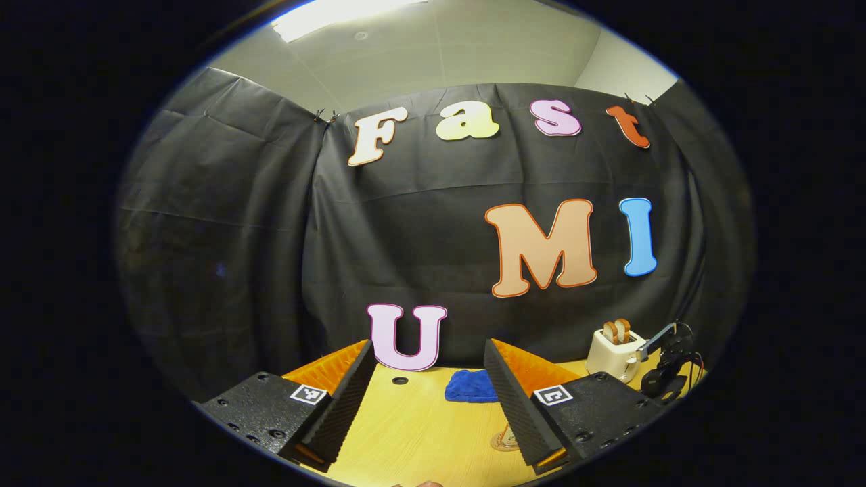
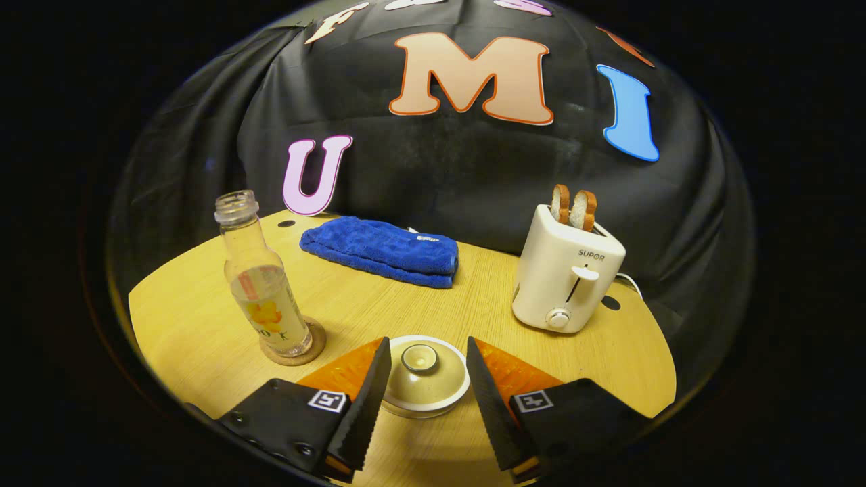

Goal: Open the teacup lid with one hand, grasp the water bottle and pour water into the teacup with the other hand; after pouring, place the water bottle on the coaster and then close the teacup lid.

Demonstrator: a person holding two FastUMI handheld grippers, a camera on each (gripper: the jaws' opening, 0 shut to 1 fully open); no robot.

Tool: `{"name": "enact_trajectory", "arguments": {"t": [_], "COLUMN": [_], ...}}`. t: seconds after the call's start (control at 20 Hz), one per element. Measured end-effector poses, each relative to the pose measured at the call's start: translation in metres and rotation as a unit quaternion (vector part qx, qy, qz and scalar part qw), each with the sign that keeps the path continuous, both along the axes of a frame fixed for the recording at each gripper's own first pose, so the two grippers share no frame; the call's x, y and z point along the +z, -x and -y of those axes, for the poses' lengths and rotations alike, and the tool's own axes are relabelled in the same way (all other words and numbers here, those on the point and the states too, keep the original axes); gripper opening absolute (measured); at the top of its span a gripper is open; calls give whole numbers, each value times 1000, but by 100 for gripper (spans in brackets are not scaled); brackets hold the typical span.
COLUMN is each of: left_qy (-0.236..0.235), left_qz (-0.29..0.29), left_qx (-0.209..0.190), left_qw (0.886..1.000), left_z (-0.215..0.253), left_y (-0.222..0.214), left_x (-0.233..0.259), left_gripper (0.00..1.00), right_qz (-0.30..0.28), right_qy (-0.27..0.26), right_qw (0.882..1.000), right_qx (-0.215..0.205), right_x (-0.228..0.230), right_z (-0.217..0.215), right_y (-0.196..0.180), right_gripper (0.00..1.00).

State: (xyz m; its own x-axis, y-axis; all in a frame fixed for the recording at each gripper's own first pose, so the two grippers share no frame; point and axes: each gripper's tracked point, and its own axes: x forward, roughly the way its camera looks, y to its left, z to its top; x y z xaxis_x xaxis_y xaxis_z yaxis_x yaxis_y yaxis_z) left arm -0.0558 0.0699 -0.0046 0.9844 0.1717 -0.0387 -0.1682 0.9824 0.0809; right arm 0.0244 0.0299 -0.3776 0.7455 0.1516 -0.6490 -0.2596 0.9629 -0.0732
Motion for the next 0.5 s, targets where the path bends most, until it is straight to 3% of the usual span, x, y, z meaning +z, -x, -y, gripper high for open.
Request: {"name": "enact_trajectory", "arguments": {"t": [0.3, 0.5], "left_qy": [-4, -5], "left_qz": [-8, -6], "left_qx": [11, 16], "left_qw": [1000, 1000], "left_z": [-9, -13], "left_y": [5, 8], "left_x": [-4, -3], "left_gripper": [92, 93], "right_qz": [-1, 2], "right_qy": [13, 21], "right_qw": [1000, 1000], "right_qx": [4, 8], "right_x": [-7, -9], "right_z": [-6, -7], "right_y": [-2, -3], "right_gripper": [46, 46]}}
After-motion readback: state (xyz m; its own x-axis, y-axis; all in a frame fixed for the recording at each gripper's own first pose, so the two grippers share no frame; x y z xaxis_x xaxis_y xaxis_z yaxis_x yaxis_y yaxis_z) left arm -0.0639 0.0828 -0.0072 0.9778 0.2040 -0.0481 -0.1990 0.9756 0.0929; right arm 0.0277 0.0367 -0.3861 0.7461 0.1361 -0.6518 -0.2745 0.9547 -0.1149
